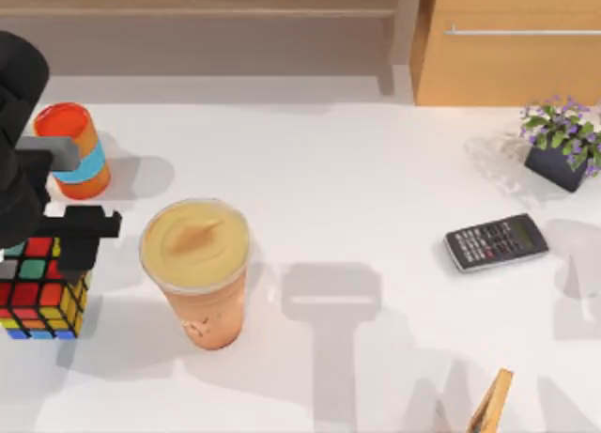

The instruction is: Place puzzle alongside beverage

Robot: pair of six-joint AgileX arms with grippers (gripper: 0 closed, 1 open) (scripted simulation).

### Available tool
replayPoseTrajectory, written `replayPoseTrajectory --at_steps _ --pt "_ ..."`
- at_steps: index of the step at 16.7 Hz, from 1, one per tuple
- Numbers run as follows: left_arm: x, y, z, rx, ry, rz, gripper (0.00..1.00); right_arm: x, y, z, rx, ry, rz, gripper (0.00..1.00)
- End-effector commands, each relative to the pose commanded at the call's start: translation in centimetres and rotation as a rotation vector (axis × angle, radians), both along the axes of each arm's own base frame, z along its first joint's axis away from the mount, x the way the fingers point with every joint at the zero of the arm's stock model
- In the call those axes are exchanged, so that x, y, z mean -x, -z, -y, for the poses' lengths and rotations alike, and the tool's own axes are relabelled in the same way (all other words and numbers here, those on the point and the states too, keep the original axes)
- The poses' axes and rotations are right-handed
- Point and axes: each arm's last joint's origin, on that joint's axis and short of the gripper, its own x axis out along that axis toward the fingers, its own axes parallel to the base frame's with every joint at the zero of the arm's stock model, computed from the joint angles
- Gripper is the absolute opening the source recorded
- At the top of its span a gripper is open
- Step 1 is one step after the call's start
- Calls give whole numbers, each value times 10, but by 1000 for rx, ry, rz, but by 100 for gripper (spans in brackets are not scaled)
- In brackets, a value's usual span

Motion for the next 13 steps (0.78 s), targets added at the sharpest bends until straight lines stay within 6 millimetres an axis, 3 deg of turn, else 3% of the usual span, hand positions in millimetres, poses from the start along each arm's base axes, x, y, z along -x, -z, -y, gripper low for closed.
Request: replayPoseTrajectory --at_steps 13 --pt "-7 -7 -11 7 -30 55 0 0 0 0 0 0 0 100"
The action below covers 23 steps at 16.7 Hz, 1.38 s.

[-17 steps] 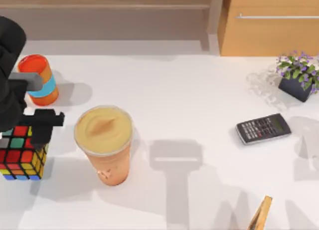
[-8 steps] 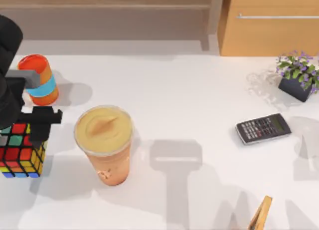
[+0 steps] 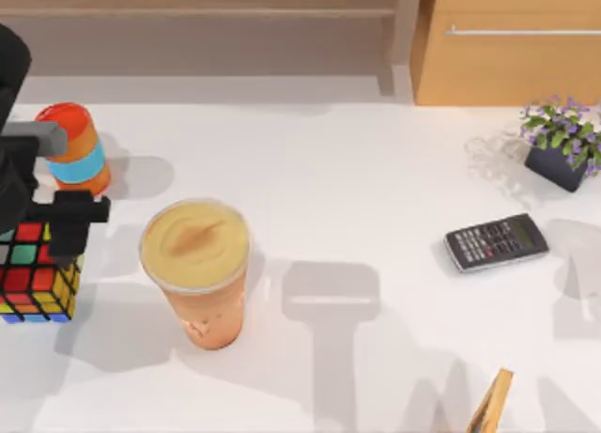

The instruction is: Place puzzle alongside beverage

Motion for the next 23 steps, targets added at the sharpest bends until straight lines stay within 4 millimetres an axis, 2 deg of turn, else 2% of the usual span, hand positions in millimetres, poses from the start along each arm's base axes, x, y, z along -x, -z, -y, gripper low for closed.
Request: replayPoseTrajectory --at_steps 5,10,14,23 --pt "2 6 2 -3 5 0 0 0 0 0 0 0 0 100" --pt "6 27 9 -5 23 -59 0 0 0 0 0 0 0 100" --pt "7 27 9 -5 23 -61 0 0 0 0 0 0 0 100" --pt "7 27 9 -5 23 -61 68 0 0 0 0 0 0 100"
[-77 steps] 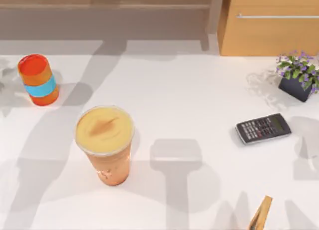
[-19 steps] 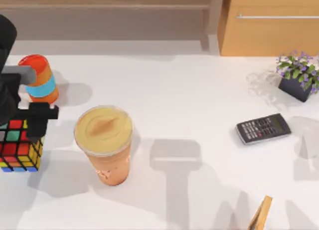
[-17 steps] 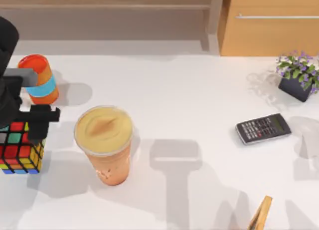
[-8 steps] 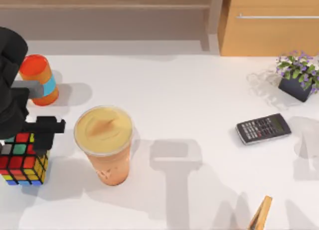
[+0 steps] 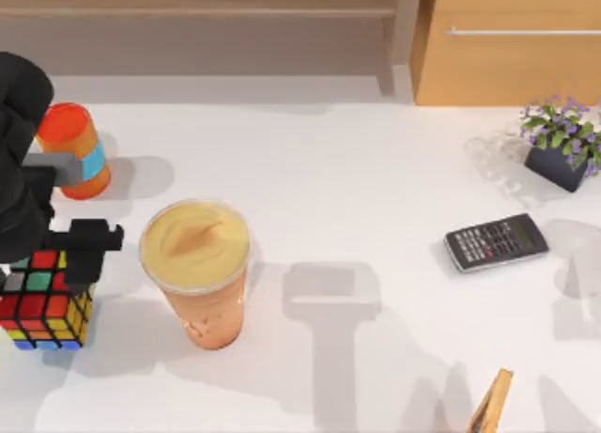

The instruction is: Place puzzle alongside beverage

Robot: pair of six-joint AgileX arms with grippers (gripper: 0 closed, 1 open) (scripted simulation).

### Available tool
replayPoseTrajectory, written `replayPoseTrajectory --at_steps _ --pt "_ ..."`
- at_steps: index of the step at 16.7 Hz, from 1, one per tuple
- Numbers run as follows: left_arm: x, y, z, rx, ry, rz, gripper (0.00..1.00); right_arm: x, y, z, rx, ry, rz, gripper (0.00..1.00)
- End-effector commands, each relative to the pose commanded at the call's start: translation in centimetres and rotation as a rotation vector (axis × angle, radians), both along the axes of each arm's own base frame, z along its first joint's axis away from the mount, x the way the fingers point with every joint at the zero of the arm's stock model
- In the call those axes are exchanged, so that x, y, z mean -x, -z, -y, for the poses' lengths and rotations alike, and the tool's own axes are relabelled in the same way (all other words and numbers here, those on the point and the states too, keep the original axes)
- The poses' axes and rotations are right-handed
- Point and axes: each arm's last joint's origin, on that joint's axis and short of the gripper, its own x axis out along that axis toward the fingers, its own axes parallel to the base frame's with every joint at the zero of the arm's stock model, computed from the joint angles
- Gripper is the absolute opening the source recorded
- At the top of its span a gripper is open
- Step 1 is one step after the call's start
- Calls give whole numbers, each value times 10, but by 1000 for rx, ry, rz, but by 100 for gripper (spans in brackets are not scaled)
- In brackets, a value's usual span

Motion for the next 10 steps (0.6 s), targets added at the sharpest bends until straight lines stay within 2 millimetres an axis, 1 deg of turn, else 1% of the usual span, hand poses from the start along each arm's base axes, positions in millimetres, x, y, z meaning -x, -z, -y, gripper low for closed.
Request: replayPoseTrajectory --at_steps 4,5,10 --pt "0 0 0 0 0 0 98 0 0 0 0 0 0 100" --pt "0 0 0 0 0 0 100 0 0 0 0 0 0 100" --pt "0 0 0 0 0 0 100 0 0 0 0 0 0 100"
